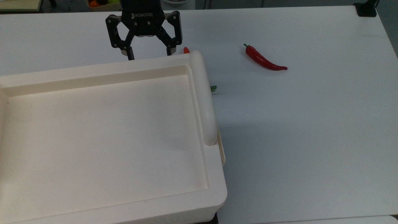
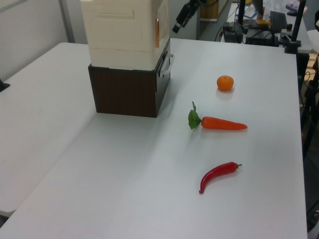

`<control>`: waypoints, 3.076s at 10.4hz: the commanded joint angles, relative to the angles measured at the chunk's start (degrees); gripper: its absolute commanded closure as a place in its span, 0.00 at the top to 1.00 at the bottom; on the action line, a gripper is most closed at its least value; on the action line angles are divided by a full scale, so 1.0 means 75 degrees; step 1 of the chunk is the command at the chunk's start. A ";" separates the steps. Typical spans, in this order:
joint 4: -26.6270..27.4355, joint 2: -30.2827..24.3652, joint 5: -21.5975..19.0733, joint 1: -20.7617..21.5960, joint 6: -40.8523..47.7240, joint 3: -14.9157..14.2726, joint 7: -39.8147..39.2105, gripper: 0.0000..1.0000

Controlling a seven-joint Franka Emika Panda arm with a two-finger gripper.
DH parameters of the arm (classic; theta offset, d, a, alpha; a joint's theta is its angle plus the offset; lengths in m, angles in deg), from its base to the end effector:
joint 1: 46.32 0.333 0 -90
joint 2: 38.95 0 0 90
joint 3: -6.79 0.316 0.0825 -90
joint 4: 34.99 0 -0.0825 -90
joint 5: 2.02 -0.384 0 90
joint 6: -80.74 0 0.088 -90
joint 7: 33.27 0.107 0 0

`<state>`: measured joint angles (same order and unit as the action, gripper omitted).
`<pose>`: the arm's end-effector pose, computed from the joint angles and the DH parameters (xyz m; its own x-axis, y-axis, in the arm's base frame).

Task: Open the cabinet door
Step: 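Move the gripper to the cream cabinet door edge and grasp it, then pull the door edge outward, swinging the door open on its hinge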

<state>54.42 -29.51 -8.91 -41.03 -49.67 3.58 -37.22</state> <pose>0.6556 0.0298 0.6088 0.8501 0.0272 0.5260 0.0772 -0.9943 -0.0734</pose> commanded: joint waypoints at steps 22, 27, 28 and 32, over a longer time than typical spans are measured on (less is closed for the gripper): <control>-0.0449 -0.0109 -0.0077 0.0431 0.3563 -0.1069 -0.0995 0.80; -0.0449 -0.0647 0.0507 0.0010 0.5875 -0.1575 -0.1360 1.00; -0.0438 -0.0800 0.0614 -0.0118 0.6262 -0.1564 -0.1314 1.00; -0.0438 -0.1245 0.0976 -0.0178 0.6734 -0.1412 0.0020 1.00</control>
<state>49.04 -35.19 -4.47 -42.54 -0.22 -8.15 -43.23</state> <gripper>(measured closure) 0.000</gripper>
